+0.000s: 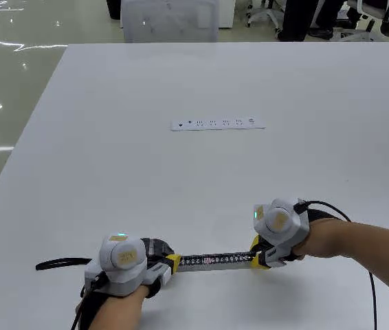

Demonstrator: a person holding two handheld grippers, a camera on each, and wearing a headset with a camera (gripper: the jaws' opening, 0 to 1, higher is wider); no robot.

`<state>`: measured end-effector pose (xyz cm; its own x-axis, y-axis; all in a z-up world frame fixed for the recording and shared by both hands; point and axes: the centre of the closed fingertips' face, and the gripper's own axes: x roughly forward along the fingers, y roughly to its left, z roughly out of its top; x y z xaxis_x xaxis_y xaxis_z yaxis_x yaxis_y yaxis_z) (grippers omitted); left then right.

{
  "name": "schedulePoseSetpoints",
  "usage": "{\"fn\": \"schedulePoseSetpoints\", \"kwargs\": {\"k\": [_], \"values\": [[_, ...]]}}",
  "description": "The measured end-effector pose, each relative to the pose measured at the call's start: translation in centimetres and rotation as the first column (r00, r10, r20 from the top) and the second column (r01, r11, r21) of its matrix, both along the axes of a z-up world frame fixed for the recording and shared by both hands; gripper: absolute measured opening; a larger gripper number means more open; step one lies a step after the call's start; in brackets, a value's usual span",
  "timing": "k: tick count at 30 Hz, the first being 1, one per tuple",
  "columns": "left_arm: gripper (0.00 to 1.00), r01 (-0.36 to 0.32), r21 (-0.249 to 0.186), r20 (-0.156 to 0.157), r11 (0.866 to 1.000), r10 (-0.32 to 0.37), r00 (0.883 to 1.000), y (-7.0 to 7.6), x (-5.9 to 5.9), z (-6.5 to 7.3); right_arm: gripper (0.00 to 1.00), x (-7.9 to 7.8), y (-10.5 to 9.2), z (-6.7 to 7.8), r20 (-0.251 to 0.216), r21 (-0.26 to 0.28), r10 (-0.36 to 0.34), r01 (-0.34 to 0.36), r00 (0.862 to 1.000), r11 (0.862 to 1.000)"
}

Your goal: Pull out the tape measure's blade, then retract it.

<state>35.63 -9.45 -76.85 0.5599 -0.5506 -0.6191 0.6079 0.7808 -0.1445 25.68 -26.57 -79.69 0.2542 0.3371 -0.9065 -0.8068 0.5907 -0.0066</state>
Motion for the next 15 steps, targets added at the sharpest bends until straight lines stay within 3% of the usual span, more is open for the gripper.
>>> {"fn": "schedulePoseSetpoints", "kwargs": {"k": [15], "values": [[0.62,-0.007,-0.005,0.005,1.000,0.007,1.000,-0.06,-0.08,-0.05,0.14,0.38,0.59,-0.15,0.007,0.022,-0.017,0.017,1.000,1.000]]}}
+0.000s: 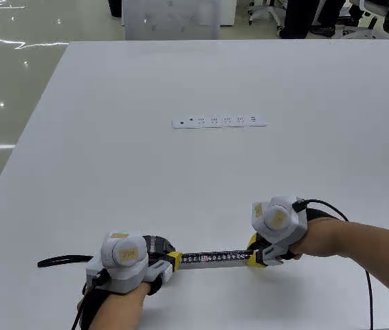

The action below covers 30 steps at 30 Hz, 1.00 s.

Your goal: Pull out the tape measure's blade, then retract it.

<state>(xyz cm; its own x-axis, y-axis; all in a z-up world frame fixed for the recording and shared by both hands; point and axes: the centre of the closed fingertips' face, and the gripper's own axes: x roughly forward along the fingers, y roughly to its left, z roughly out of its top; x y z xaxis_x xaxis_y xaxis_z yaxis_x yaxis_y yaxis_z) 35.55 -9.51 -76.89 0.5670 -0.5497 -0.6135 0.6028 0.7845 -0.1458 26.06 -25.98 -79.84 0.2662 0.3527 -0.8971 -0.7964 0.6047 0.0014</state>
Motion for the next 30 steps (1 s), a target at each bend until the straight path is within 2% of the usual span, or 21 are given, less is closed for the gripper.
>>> {"fn": "schedulePoseSetpoints", "kwargs": {"k": [7,14,16,24,30], "values": [[0.64,-0.022,0.014,0.004,1.000,0.022,1.000,-0.1,0.0,-0.1,0.14,-0.1,0.1,0.0,0.002,0.007,-0.009,0.009,1.000,1.000],[0.65,-0.083,0.015,-0.047,0.996,0.084,0.995,0.2,-0.2,-0.6,0.14,-0.1,0.2,0.0,-0.001,0.000,-0.008,0.008,1.000,1.000],[0.66,-0.123,0.016,-0.080,0.992,0.124,0.989,0.3,-0.3,-0.7,0.14,-0.1,0.2,0.0,-0.001,0.001,-0.010,0.010,1.000,1.000],[0.67,-0.155,0.056,-0.064,0.986,0.158,0.985,0.2,-0.1,-1.0,0.14,-0.1,0.2,-0.1,-0.002,0.003,-0.020,0.020,1.000,1.000],[0.66,-0.142,0.056,-0.067,0.988,0.145,0.987,0.3,-0.3,-1.0,0.14,-0.1,0.2,-0.1,0.002,0.003,-0.016,0.016,1.000,1.000]]}}
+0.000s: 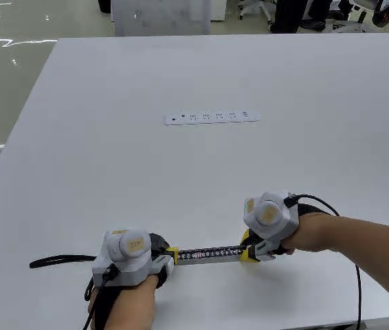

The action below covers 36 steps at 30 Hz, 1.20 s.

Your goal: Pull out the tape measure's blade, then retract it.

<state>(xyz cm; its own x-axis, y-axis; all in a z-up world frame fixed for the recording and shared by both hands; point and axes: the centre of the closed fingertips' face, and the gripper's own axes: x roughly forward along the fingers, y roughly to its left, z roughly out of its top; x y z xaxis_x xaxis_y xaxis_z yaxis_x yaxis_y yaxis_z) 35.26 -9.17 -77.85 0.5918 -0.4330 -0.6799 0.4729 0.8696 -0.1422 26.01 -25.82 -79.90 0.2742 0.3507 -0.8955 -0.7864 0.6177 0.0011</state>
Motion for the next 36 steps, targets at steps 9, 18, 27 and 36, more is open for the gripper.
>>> {"fn": "schedulePoseSetpoints", "kwargs": {"k": [9,18,27,36], "values": [[0.64,0.023,-0.043,-0.021,0.999,-0.024,1.000,0.2,-0.1,0.2,0.14,-0.1,0.0,0.1,0.012,0.008,0.013,-0.014,1.000,1.000],[0.64,0.038,-0.045,-0.016,0.998,-0.038,0.999,0.2,-0.2,0.2,0.14,0.3,0.9,0.2,0.017,0.018,0.017,-0.017,1.000,1.000],[0.64,0.031,-0.051,-0.021,0.998,-0.033,0.999,0.2,-0.2,0.2,0.14,0.5,1.3,0.2,0.019,0.028,0.009,-0.010,1.000,1.000],[0.64,0.032,-0.050,-0.025,0.998,-0.033,0.999,0.2,-0.2,0.2,0.14,1.1,2.5,0.2,0.028,0.044,0.013,-0.014,1.000,0.999]]}}
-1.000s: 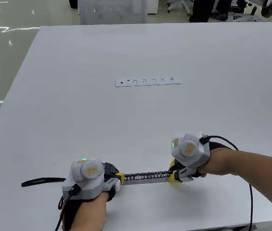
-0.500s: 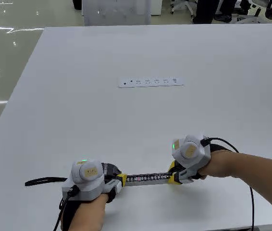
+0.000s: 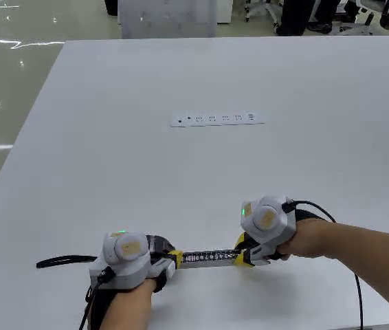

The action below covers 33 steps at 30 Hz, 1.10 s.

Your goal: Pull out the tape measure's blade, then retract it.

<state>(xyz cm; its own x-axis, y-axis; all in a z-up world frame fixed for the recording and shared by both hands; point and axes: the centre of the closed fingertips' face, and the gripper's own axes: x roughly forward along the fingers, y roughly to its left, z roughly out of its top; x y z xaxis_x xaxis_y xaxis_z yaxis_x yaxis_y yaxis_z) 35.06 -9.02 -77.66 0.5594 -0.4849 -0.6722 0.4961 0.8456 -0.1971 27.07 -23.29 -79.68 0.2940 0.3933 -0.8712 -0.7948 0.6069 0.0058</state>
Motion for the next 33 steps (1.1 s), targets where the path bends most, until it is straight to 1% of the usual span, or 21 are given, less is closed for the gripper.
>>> {"fn": "schedulePoseSetpoints", "kwargs": {"k": [4,7,20,33], "values": [[0.64,-0.001,0.000,0.000,1.000,0.001,1.000,0.0,0.1,0.0,0.14,0.0,0.1,0.0,0.000,0.002,0.000,0.000,1.000,1.000],[0.64,0.005,-0.004,0.006,1.000,-0.005,1.000,0.0,0.0,0.0,0.14,0.1,0.4,0.0,0.000,0.009,-0.005,0.005,1.000,1.000],[0.64,-0.003,-0.003,0.001,1.000,0.003,1.000,0.0,0.0,0.0,0.14,0.7,1.6,0.1,0.011,0.029,-0.010,0.010,1.000,1.000],[0.64,-0.008,-0.004,-0.006,1.000,0.008,1.000,0.0,0.0,0.1,0.14,1.2,2.4,0.0,0.010,0.043,-0.007,0.007,1.000,0.999]]}}
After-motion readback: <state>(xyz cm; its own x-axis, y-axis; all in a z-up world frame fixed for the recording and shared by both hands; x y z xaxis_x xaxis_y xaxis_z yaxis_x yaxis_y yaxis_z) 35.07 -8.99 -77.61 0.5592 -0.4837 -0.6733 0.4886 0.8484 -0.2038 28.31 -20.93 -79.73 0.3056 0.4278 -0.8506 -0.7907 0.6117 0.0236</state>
